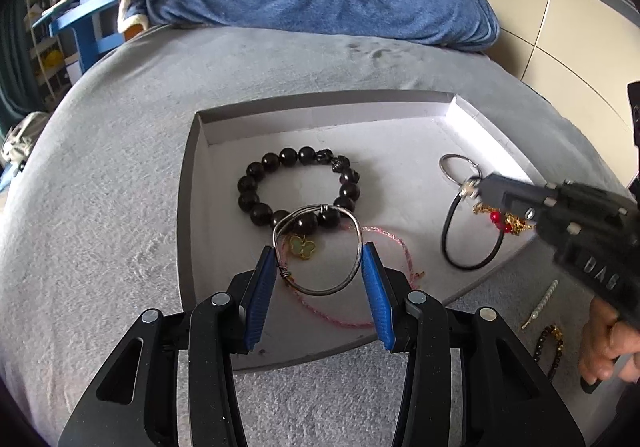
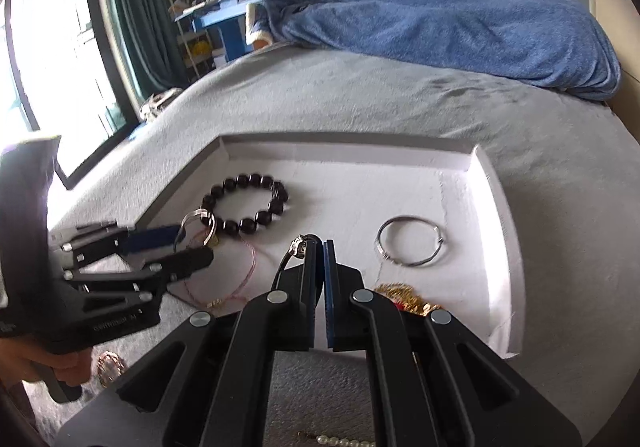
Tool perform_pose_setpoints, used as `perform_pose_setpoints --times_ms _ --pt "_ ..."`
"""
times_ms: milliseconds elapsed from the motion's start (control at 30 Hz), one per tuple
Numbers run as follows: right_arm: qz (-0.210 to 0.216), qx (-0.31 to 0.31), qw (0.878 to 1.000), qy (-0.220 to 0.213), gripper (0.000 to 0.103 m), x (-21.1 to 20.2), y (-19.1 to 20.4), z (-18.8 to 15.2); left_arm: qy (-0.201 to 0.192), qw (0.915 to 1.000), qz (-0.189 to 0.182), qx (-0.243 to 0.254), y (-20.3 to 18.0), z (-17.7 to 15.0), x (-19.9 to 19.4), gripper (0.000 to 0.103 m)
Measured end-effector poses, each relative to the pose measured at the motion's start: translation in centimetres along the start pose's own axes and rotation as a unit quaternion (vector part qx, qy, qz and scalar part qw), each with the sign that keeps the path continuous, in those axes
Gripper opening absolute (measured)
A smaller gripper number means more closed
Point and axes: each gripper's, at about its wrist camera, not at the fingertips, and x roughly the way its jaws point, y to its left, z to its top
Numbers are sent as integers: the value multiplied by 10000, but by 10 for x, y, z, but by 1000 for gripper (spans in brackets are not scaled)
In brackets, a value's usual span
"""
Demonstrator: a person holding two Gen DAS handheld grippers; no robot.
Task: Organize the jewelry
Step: 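Carry the bangle and cord bracelet into the tray and open both tools, then move both open tools back over the remaining jewelry on the bed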
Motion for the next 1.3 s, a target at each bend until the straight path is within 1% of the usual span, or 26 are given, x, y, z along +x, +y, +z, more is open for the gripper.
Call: perform_pose_setpoints --times_ms 267,333,400,533,567,633,667,700,767,833,867,900,967,1033,1067,1133,1200,1300 --pt "6 54 9999 160 3 9 -3 -7 54 10000 -79 -10 -1 -2 1 45" --pt "-12 52 9998 172 3 10 -4 -6 54 10000 -37 -18 -2 -2 0 48" --pt "-11 56 9998 185 3 10 -4 -7 26 10000 -5 -23 -1 -1 -1 54" --pt "-16 115 9998 162 4 10 -6 -7 17 10000 -2 -22 -1 -2 -2 57" --pt "-14 159 9998 151 6 9 -8 -6 8 10000 -16 -14 -2 -2 -2 61" --pt "12 236 9997 110 15 7 -11 -5 -15 10000 -31 23 -3 -1 -3 66" --pt "9 258 9996 80 20 6 -12 -5 -32 10000 -24 43 -5 -1 -3 72" --pt "3 266 9996 67 21 5 -13 -5 -58 9999 -12 83 -6 0 -4 78" --pt "-9 297 9996 35 22 3 -15 -3 -102 9998 18 154 -9 0 -6 79" --pt "-48 351 9994 -14 28 0 -17 -2 -105 9998 27 175 -9 1 -7 79" --pt "-62 374 9993 -39 36 -1 -19 -2 -113 9998 25 159 -9 1 -8 80" --pt "-87 413 9991 -83 41 -4 -20 -3 -131 9998 18 125 -8 2 -9 80" --pt "-115 524 9984 -150 42 -10 -24 -4 -165 9998 28 75 -7 3 -12 81" --pt "-133 614 9978 -195 45 -16 -26 -7 -236 9997 22 -18 -5 3 -19 83" --pt "-147 659 9974 -236 48 -21 -27 -8 -263 9996 18 -61 -4 3 -22 83" --pt "-162 708 9970 -283 51 -28 -29 -10 -300 9995 34 -112 -3 2 -27 84" --pt "-204 694 9969 -320 55 -35 -28 -13 -317 9993 64 -160 -2 -2 -33 86" --pt "-280 609 9972 -344 59 -44 -26 -16 -296 9992 132 -229 0 -9 -41 87"
